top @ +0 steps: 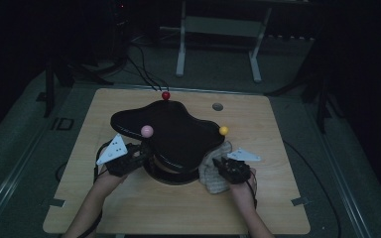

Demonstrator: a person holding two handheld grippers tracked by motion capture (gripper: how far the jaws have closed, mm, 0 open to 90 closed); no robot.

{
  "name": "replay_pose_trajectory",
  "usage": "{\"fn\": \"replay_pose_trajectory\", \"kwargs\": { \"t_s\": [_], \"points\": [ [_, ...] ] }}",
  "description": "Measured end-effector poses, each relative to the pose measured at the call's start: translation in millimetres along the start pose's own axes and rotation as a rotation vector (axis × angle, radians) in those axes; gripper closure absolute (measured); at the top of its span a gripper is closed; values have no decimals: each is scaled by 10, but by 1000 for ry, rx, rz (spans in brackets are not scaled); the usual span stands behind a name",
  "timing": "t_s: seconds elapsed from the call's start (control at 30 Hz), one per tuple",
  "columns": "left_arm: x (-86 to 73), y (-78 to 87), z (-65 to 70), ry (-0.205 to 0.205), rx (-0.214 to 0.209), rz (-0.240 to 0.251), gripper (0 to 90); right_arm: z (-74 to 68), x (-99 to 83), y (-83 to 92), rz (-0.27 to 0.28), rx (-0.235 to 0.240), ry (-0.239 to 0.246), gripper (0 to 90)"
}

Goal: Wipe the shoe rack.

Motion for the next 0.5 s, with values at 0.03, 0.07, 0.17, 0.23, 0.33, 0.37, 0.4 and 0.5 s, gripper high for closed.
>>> {"fn": "replay_pose_trajectory", "kwargs": {
  "t_s": [0.03, 0.07, 0.17, 0.23, 0.33, 0.37, 0.4, 0.5],
  "points": [
    [0, 0, 0, -1, 0, 0, 751, -35, -18, -36, -10, 8, 9, 751],
    [0, 1, -3, -1, -2, 0, 750, -60, -17, -58, -10, 10, 15, 751],
    [-2, 3, -4, 1, -4, 0, 751, -73, 59, -82, 18, 9, 3, 751],
    [-1, 1, -3, -1, -3, 0, 751, -66, 85, -90, 23, 2, 5, 751],
    [1, 1, -1, -4, -2, -1, 751, 3, 58, -239, -3, -52, 37, 750],
    [3, 1, 1, -8, 0, -4, 751, 23, 14, -296, -23, -58, 35, 750],
    [5, 0, 3, -11, 2, -7, 751, 37, -28, -329, -19, -52, 15, 751],
    [0, 0, 1, -2, 0, 0, 750, 14, -71, -308, 0, -39, -2, 751]
  ]
}}
Point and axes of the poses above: each handheld gripper's, and its own axes: y roughly backward along the jaws, x roughly out of its top, z roughly to its right, the point moved 5 cm from there along -y, roughly forward along the jaws, and after that the axes turned 8 degrees about -y, right-handed, at the moved point
